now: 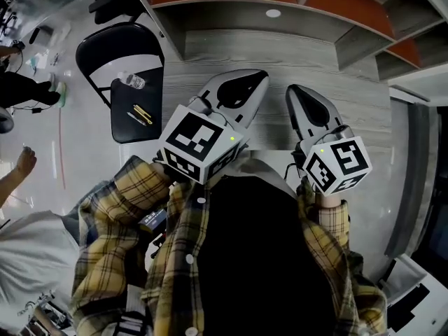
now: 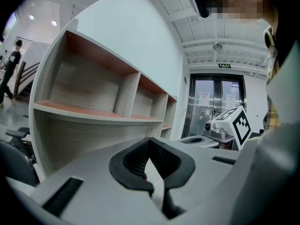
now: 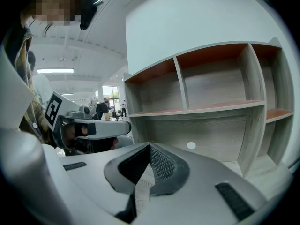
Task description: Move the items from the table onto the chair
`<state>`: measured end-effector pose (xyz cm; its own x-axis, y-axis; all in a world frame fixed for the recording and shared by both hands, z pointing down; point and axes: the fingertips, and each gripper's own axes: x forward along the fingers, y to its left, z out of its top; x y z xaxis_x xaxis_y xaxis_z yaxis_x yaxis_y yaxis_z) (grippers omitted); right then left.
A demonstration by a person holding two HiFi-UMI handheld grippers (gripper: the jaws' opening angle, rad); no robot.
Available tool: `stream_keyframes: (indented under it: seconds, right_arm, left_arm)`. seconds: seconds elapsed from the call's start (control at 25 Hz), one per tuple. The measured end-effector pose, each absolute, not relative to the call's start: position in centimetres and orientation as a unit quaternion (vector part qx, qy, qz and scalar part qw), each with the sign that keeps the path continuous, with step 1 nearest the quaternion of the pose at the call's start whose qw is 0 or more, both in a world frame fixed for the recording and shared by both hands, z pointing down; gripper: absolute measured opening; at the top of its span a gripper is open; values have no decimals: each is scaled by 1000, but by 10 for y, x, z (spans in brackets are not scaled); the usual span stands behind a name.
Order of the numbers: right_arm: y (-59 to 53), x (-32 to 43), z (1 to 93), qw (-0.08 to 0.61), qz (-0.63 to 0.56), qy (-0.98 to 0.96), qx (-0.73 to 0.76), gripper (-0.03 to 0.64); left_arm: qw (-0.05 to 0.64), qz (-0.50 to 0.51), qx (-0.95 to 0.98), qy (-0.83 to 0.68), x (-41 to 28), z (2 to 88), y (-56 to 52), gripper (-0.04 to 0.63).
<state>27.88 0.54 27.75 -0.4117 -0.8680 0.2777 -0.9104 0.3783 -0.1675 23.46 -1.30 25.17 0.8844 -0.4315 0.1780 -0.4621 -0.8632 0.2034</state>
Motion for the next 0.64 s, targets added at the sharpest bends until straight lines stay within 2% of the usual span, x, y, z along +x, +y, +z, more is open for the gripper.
stream_keyframes:
  seconds: [0.36, 0.64]
  right_arm:
    - [0, 287, 280, 75, 148, -829, 534, 17]
    - [-2, 279, 284, 75, 154, -831, 529, 17]
  left_arm:
    - [148, 49, 955, -251, 238, 251, -29, 3]
    - [144, 52, 952, -264, 229, 252, -33, 3]
